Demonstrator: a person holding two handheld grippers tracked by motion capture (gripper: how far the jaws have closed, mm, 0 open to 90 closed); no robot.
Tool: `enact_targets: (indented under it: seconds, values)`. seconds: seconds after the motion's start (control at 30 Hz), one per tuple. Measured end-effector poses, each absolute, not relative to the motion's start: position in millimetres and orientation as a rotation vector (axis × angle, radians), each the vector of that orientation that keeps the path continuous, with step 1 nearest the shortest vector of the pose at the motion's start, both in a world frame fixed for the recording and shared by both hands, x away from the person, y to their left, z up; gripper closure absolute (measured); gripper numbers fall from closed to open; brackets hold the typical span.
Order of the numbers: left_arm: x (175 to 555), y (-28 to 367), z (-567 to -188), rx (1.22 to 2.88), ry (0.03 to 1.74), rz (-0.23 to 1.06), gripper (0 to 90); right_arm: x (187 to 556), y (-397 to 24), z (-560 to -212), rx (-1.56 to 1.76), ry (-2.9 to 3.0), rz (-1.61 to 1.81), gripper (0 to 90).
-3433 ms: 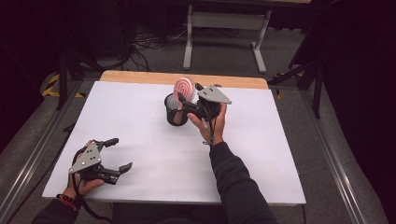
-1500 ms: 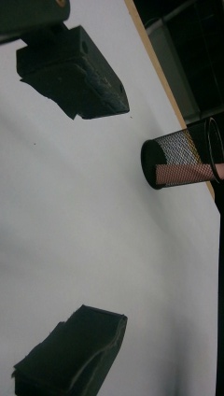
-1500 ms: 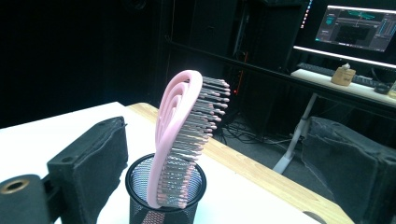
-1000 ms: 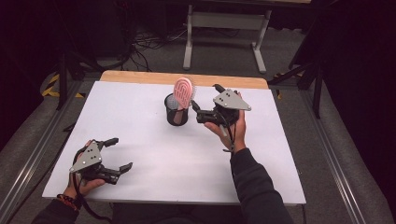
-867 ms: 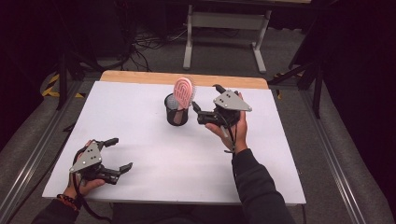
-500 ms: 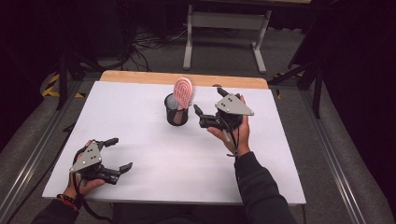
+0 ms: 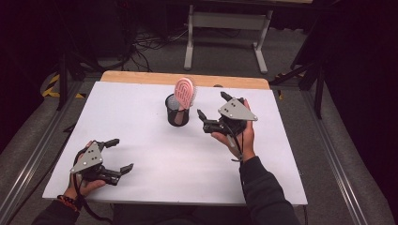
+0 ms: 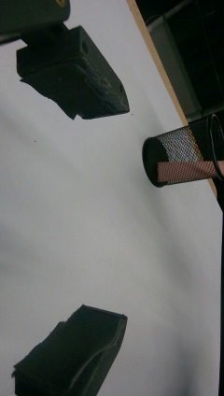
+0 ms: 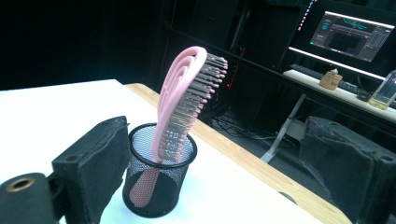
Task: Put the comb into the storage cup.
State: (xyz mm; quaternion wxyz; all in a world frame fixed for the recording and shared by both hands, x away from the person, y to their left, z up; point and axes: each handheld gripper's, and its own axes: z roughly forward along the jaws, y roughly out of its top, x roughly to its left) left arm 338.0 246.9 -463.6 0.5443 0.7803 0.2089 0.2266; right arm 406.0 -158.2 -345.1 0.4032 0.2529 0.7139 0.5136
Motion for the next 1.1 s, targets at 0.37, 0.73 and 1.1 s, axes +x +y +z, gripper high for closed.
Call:
enact_targets:
  seconds: [0.37,0.73,1.1]
  values:
    - [339,245,-465,1.862,0.488,0.529,3.5,393,-161,-347,0.599,1.814,1.263,8.0]
    - [338,245,-464,1.861,0.485,0.527,3.5,378,-165,-358,0.579,1.807,1.247,8.0]
    - [338,245,-464,1.86,0.466,0.51,3.5,366,-170,-366,0.568,1.808,1.23,7.9]
